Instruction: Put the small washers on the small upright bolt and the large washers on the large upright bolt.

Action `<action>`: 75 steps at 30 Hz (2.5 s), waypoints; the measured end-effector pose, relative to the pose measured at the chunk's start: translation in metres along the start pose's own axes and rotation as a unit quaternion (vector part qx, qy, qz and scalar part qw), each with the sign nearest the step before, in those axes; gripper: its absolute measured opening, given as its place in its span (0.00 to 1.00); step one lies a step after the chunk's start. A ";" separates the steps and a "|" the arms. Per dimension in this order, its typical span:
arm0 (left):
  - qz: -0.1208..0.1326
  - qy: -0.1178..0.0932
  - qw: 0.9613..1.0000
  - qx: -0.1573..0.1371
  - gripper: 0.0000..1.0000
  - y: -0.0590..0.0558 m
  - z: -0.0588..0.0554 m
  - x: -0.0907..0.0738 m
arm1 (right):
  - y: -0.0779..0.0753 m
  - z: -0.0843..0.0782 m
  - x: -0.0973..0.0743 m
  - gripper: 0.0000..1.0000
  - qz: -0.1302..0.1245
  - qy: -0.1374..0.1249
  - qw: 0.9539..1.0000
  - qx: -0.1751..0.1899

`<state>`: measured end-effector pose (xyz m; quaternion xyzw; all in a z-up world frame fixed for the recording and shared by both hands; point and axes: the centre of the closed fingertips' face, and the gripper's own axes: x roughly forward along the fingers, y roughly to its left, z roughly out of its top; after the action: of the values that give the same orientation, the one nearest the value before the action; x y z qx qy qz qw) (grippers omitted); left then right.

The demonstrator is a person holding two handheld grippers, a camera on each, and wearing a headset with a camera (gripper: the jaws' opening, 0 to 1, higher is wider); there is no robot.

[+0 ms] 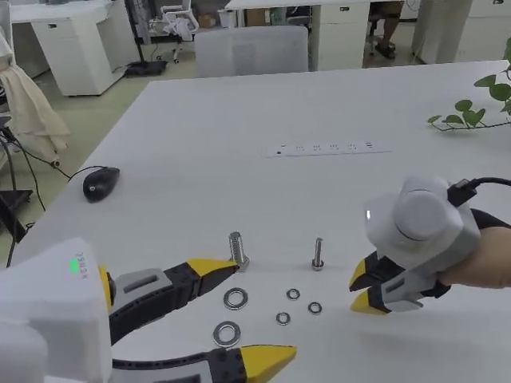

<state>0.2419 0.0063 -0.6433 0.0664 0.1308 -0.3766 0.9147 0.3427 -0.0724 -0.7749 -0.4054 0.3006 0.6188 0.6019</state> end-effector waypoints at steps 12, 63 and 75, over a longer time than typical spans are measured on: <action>-0.093 -0.029 0.995 0.015 0.54 0.018 -0.017 -0.049 | 0.019 0.022 0.010 0.16 -0.055 0.052 0.994 0.074; 0.004 -0.034 0.999 -0.009 0.55 0.030 -0.016 -0.013 | -0.012 0.004 0.060 0.22 0.024 0.054 0.998 0.027; 0.010 -0.041 0.999 -0.010 0.55 0.035 -0.015 -0.012 | -0.011 0.006 0.062 0.19 0.034 0.065 0.996 0.041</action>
<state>0.2553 0.0426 -0.6528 0.0428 0.0962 -0.3690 0.9235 0.3561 -0.0347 -0.8242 -0.4096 0.3775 0.5983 0.5760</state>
